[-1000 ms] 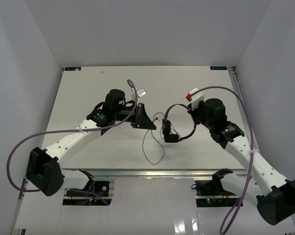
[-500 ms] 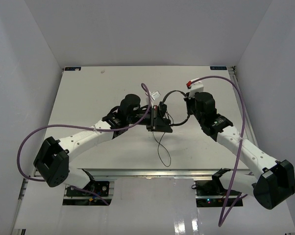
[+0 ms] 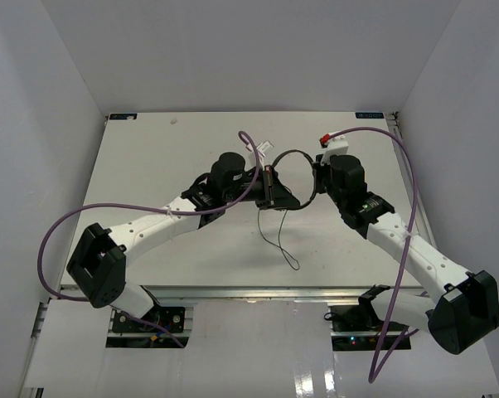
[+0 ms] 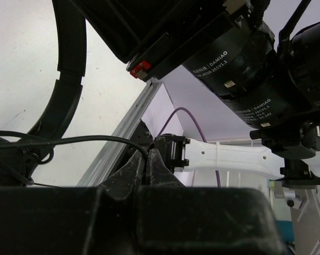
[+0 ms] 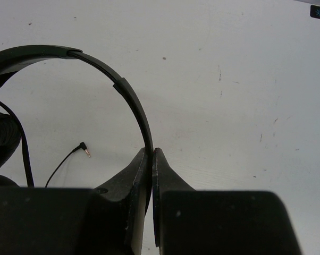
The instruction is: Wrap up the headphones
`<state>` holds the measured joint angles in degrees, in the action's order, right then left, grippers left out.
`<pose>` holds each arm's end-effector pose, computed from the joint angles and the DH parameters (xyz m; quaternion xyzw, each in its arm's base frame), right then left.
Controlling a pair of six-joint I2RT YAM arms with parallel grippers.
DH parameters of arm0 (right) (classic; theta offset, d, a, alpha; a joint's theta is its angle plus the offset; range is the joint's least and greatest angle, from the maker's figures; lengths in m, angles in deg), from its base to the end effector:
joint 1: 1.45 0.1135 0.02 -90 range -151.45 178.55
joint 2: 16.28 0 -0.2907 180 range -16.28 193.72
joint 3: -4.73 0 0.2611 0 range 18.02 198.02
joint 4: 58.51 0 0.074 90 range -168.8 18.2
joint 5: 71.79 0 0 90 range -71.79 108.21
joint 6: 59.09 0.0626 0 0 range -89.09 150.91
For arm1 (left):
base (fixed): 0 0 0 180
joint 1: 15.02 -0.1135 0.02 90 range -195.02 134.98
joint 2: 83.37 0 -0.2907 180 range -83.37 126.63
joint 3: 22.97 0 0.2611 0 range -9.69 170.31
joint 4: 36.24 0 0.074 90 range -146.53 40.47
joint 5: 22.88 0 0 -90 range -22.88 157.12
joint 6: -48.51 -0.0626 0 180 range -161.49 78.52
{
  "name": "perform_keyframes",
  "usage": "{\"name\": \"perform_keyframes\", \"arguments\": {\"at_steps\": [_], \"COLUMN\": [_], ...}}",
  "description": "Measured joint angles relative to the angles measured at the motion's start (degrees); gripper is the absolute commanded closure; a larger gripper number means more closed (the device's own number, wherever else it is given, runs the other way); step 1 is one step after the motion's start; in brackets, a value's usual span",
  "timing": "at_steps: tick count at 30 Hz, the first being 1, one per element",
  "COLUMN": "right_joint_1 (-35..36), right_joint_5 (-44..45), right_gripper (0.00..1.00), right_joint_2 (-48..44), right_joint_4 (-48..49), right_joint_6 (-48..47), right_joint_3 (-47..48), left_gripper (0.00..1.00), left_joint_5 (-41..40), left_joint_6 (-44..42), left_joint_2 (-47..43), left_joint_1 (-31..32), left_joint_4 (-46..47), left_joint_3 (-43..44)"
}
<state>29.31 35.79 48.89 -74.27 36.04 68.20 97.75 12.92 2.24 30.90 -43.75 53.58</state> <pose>0.2558 0.1302 0.3295 -0.0886 0.7970 0.0629 0.5942 0.2402 -0.2938 0.3258 0.1002 0.7827 -0.5784 0.2068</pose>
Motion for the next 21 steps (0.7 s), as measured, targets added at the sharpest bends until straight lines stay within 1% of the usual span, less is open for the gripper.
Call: {"name": "perform_keyframes", "arguments": {"at_steps": [2,6,10,16,21], "right_joint_1": [-0.15,-0.66,-1.23,-2.3,-3.92], "right_joint_5": [-0.46,-1.71,-3.03,-4.82,-7.0], "right_gripper": [0.92,0.92,0.92,0.92,0.92], "right_joint_2": [0.0,0.02,0.02,0.02,0.02], "right_joint_4": [-0.55,-2.24,-4.58,-6.05,-8.33], "right_joint_6": [0.76,2.27,3.77,5.52,7.26], "right_joint_3": [0.4,2.47,6.45,10.16,11.55], "left_gripper": [0.74,0.63,0.59,0.57,0.55], "left_joint_5": [-1.49,-4.74,-7.93,-11.76,-16.8], "left_joint_6": [-0.59,-2.53,-6.4,-12.27,-18.07], "left_joint_2": [0.04,0.02,0.01,-1.17,-2.74], "left_joint_1": [0.74,2.91,6.52,11.55,15.21], "left_joint_4": [-0.14,-0.22,-0.09,2.32,8.3], "left_joint_3": [-0.06,-0.94,-2.68,-6.96,-13.44]}}
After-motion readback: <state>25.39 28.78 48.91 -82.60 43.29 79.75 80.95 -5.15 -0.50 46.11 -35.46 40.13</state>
